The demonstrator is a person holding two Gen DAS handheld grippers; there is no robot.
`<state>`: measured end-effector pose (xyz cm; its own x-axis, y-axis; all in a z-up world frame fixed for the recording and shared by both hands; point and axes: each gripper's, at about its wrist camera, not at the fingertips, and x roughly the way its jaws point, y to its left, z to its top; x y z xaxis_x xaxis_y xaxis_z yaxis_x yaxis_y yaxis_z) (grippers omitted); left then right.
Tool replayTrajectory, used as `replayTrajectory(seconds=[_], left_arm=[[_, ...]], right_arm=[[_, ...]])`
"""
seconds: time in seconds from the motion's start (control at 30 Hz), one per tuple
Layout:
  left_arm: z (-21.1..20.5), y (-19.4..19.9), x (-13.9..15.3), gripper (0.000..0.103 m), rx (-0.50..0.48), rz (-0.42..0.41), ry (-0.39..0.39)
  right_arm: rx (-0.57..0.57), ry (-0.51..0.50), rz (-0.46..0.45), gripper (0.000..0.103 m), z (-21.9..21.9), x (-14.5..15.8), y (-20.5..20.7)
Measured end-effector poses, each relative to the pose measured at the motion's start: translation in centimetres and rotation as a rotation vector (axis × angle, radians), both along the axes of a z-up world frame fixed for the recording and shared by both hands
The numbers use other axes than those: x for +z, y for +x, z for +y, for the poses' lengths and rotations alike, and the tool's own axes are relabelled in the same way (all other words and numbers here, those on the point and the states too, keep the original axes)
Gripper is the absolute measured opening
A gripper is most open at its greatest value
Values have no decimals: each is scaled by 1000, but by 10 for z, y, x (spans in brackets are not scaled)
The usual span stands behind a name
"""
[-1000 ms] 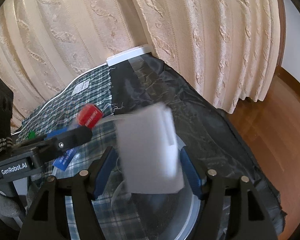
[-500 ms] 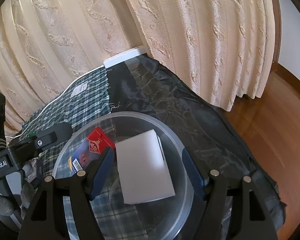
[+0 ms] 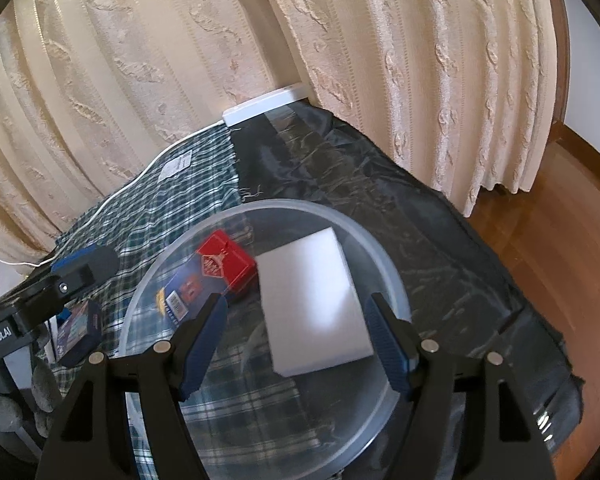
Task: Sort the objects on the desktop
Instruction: 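Release the card box and sponge into the clear bowl with both grippers, then grasp the second white sponge with the left gripper while the right moves to the glove box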
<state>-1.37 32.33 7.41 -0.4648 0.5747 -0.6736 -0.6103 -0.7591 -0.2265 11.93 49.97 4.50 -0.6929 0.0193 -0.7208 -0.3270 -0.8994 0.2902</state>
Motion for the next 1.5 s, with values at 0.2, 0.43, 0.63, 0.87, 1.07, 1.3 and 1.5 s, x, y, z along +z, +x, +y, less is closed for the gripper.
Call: replayTrajectory(seconds=[0.2,0.43,0.63,0.87,1.07,1.3,1.5], left_arm=[[-23,10,0,82,34,8,-11],[-57,16,-2,82,87,-3,-2],[-85,19,-4,82,132,-9,-2],[-117,23,-5,82,180,-18,9],[-144,23,-9,82,220,-27,10],[-172,23,-16,82,262,-37,3],[-201,21,-26,82,319,-61,13]], right_arm=[[23,-16,35,75,-11,7,5],[64,-19,64,75,-32,13,6],[102,-20,78,75,-54,17,4],[151,-19,87,75,-78,20,0],[187,-23,81,75,-98,18,-6],[225,-28,69,75,-119,15,-14],[260,-24,61,75,-137,14,-19]])
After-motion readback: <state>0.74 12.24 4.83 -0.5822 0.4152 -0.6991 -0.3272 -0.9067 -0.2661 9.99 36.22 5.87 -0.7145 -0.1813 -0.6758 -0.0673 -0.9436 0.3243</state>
